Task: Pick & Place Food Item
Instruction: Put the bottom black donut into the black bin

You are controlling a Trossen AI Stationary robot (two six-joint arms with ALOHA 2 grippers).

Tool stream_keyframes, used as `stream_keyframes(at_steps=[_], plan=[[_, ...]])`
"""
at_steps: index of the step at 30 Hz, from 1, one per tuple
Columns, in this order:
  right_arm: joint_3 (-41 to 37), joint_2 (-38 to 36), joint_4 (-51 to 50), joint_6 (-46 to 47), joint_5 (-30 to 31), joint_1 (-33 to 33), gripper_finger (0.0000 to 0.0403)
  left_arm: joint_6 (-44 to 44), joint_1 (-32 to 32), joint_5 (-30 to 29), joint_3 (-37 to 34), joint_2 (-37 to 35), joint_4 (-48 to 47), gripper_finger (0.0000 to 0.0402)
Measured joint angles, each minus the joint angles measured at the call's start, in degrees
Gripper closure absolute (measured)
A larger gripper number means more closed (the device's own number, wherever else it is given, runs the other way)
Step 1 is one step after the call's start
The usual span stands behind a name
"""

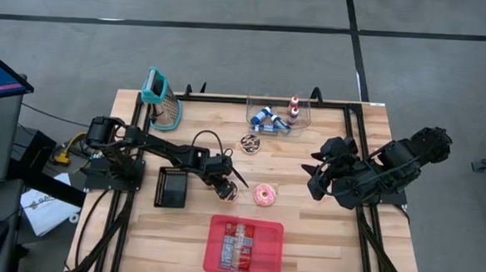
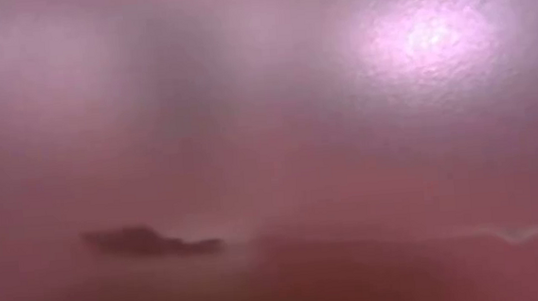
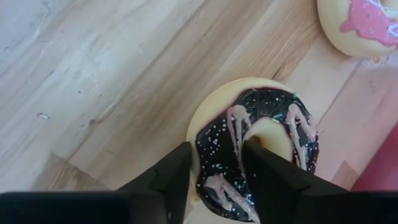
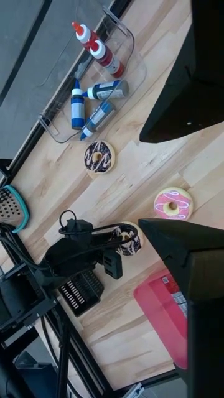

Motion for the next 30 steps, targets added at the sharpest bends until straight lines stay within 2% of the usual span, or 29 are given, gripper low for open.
stream_keyframes(at_steps=[11, 19, 22, 25, 30], plan=[[0.0, 0.0, -0.1, 0.0, 0.0, 0.0, 0.0201, -0.4, 0.3, -0.2, 0.0, 0.0, 1.0, 0.0329], [0.0, 0.0, -0.3, 0.4, 0.0, 0.8, 0.0201, 0.0, 2.8, 0.2, 0.0, -4.9, 1.4, 0.0344], [0.0, 0.0, -0.5, 1.2, 0.0, 1.2, 0.0201, 0.1, 4.4, 0.3, 0.0, -9.0, -1.6, 0.0344], [0.0, 0.0, -1.2, 1.9, 0.1, 1.6, 0.0201, 1.4, 6.6, 3.0, 0.0, -14.3, -6.5, 0.0344], [0.0, 0.0, -1.8, 2.4, 0.1, 2.0, 0.0201, 2.1, 9.9, 8.9, 0.0, -23.9, -20.8, 0.0344]])
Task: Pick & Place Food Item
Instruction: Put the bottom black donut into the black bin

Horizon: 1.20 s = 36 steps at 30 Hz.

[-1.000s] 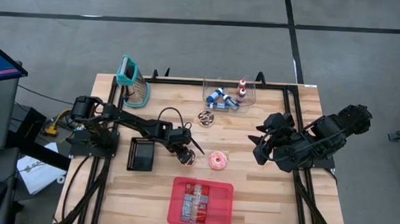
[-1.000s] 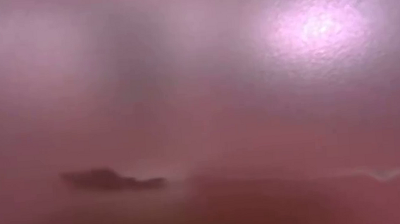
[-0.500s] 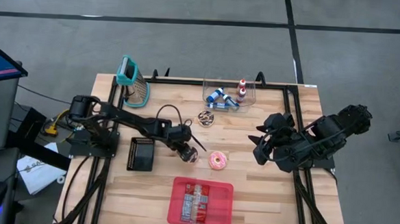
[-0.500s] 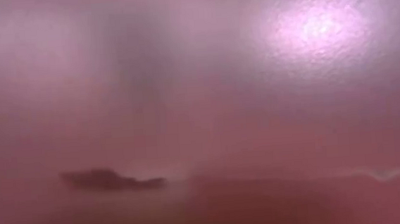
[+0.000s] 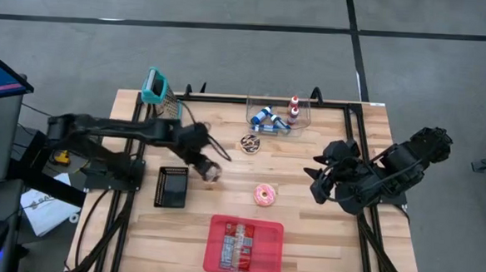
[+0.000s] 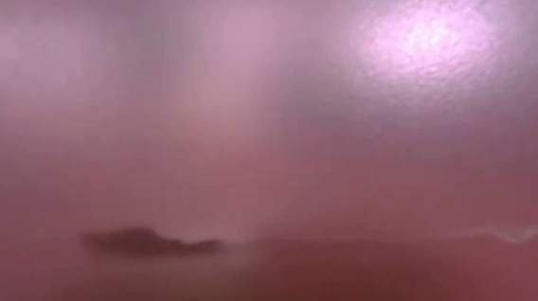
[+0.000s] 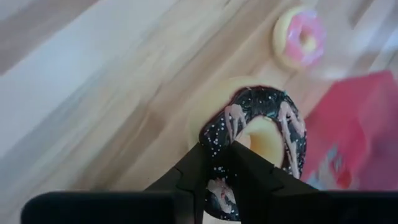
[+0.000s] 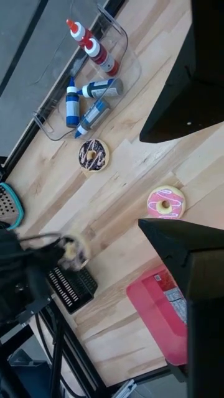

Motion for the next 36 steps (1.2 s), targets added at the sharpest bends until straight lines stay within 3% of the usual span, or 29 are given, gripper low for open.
stream_keyframes(at_steps=[12, 17, 23, 29, 36], plan=[[0.0, 0.0, -0.1, 0.0, 1.2, 0.6, 0.0201, -5.1, -0.3, 2.9, 0.0, -16.8, -28.0, 0.0344], [0.0, 0.0, -0.1, -0.4, 1.8, 0.6, 0.0201, 3.6, -1.7, -4.4, 0.0, -17.9, -32.7, 0.0344], [0.0, 0.0, -0.1, 1.1, 2.2, 0.6, 0.0201, 9.9, -4.1, -13.6, 0.0, -17.0, -31.4, 0.0344], [0.0, 0.0, -0.1, 2.9, 2.2, 0.6, 0.0201, 10.5, -6.4, -14.4, -2.6, -15.6, -30.2, 0.0344], [0.0, 0.0, -0.5, 4.7, 2.5, 0.6, 0.0201, 10.1, -13.8, -16.7, -8.6, -15.6, -25.1, 0.0344]])
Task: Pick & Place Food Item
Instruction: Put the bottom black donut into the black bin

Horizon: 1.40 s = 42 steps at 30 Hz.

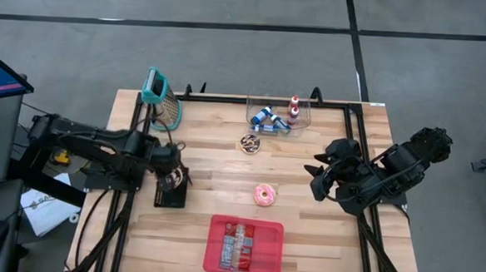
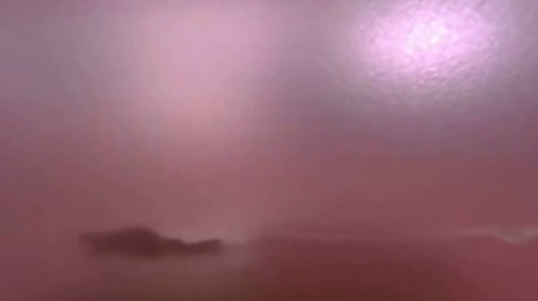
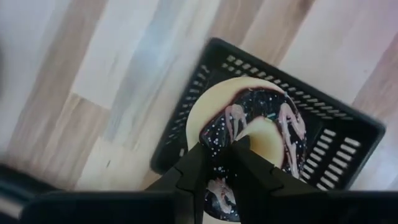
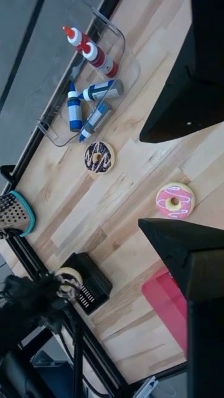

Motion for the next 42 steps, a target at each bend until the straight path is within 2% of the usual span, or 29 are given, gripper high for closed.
stream_keyframes(at_steps=[7, 12, 17, 24, 42], plan=[[0.0, 0.0, 0.0, 2.2, 0.0, 0.0, 0.0201, -0.1, -8.7, -12.1, -1.6, -0.3, 3.4, 0.0344], [0.0, 0.0, 0.0, 3.1, 0.0, 0.0, 0.0201, -1.5, -11.6, -16.8, -2.0, -0.3, 3.2, 0.0344], [0.0, 0.0, 0.0, 3.9, 0.0, 0.0, 0.0201, -5.9, -14.2, -16.2, -6.2, -0.3, 5.7, 0.0344], [0.0, 0.0, 0.0, 5.4, 0.0, 0.0, 0.0201, -9.6, -18.4, -18.7, -8.9, -0.3, 8.0, 0.0344], [0.0, 0.0, 0.0, 5.4, -0.1, -1.7, 0.0201, -16.6, -18.4, -19.4, -13.3, -0.3, 11.8, 0.0338]])
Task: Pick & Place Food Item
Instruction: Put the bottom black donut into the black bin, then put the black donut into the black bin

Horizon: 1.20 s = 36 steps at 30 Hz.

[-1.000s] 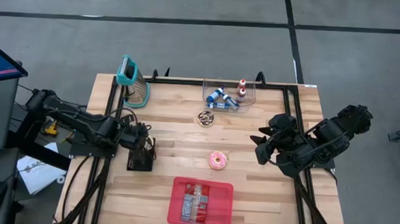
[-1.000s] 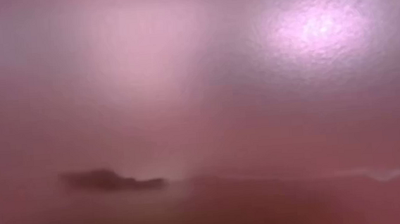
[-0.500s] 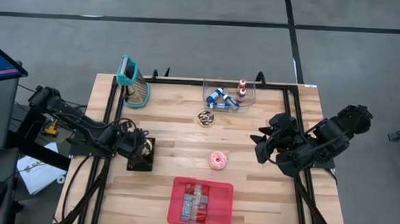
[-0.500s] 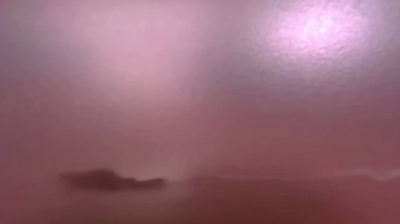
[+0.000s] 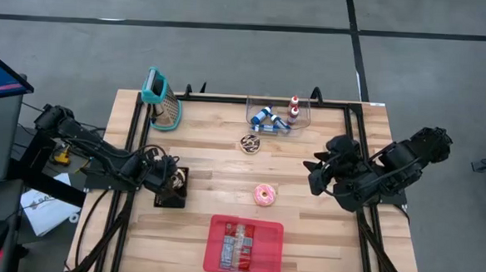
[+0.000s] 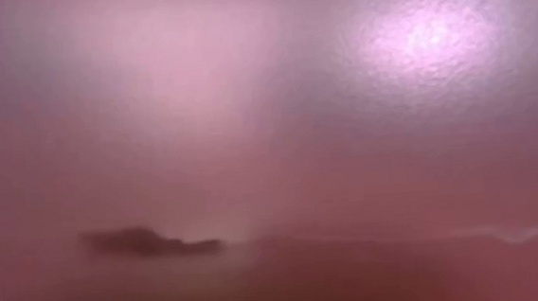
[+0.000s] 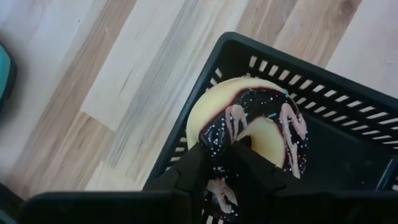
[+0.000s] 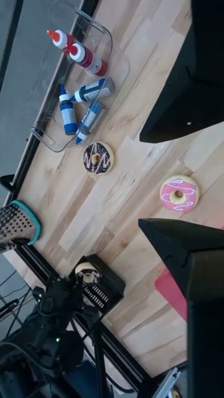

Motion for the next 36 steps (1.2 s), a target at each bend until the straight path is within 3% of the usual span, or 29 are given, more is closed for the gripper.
stream_keyframes(at_steps=[17, 36], plan=[[0.0, 0.0, 0.0, 0.2, 0.0, 0.0, 0.0201, -0.5, 0.0, -0.1, 0.0, -1.0, 0.0, 0.0270], [0.0, 0.0, 0.0, 0.0, 0.0, 0.0, 0.0201, -3.2, 0.0, -1.1, 0.0, -9.6, -0.9, 0.0266]])
